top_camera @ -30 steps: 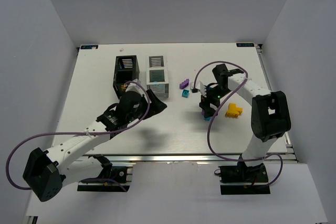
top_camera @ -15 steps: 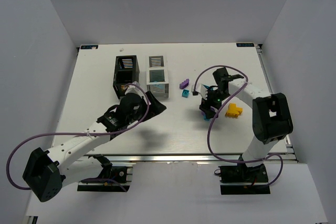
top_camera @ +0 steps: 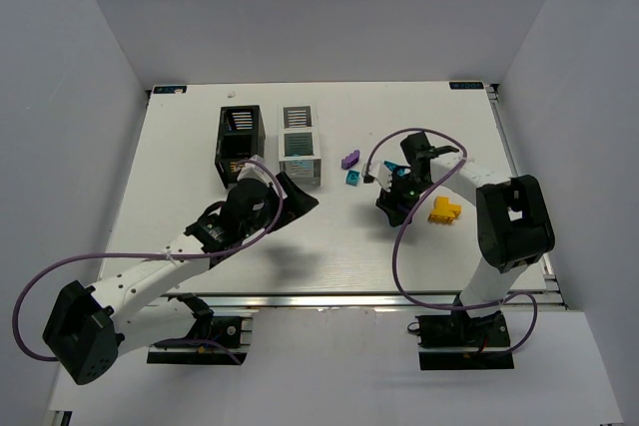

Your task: Sort the legos into containers by color

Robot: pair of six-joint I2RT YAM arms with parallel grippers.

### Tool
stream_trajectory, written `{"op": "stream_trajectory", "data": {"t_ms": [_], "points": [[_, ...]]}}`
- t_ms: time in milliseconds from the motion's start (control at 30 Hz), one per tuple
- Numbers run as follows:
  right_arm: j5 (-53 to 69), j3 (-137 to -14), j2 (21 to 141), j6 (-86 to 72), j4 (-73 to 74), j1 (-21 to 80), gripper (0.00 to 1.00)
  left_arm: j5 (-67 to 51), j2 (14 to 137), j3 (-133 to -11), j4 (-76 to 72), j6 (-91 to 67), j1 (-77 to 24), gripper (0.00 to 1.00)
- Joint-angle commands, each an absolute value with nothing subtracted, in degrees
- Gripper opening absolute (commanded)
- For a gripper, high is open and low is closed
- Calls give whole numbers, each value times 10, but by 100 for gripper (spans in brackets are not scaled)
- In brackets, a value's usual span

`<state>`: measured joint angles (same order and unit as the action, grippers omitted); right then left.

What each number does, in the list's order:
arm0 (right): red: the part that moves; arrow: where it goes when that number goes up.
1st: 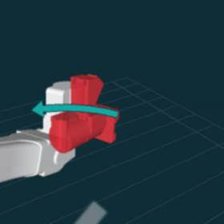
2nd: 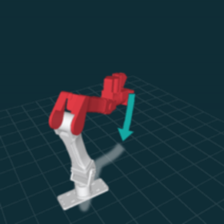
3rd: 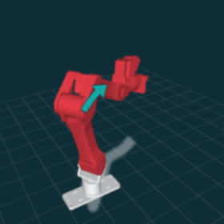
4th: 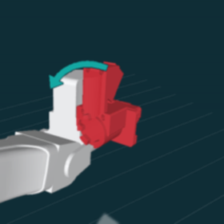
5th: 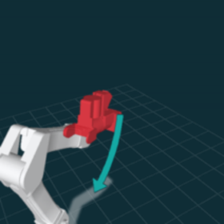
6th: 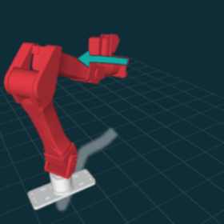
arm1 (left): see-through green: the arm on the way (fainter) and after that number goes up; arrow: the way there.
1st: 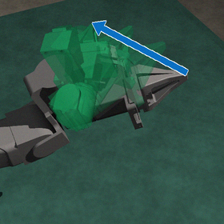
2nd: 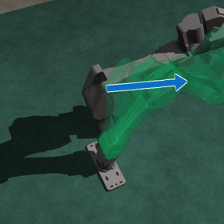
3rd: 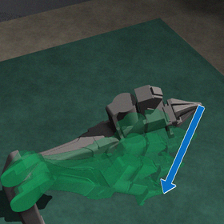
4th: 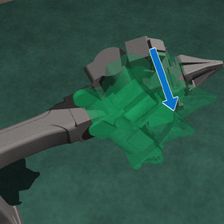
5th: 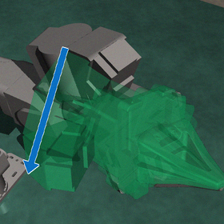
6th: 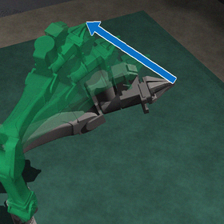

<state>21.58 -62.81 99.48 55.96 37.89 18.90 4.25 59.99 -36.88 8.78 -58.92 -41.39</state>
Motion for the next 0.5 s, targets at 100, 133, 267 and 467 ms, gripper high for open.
{"op": "stream_trajectory", "data": {"t_ms": [100,133,267,467], "points": [[218,-623,992,557,385,192,59,32,583,-359,51,-599,-417,96],[221,-624,992,558,391,191,57,31,581,-357,49,-601,-417,96],[251,-642,996,560,426,192,34,28,577,-353,44,-603,-417,96],[304,-678,996,558,487,192,0,23,570,-348,33,-603,-416,96]]}}
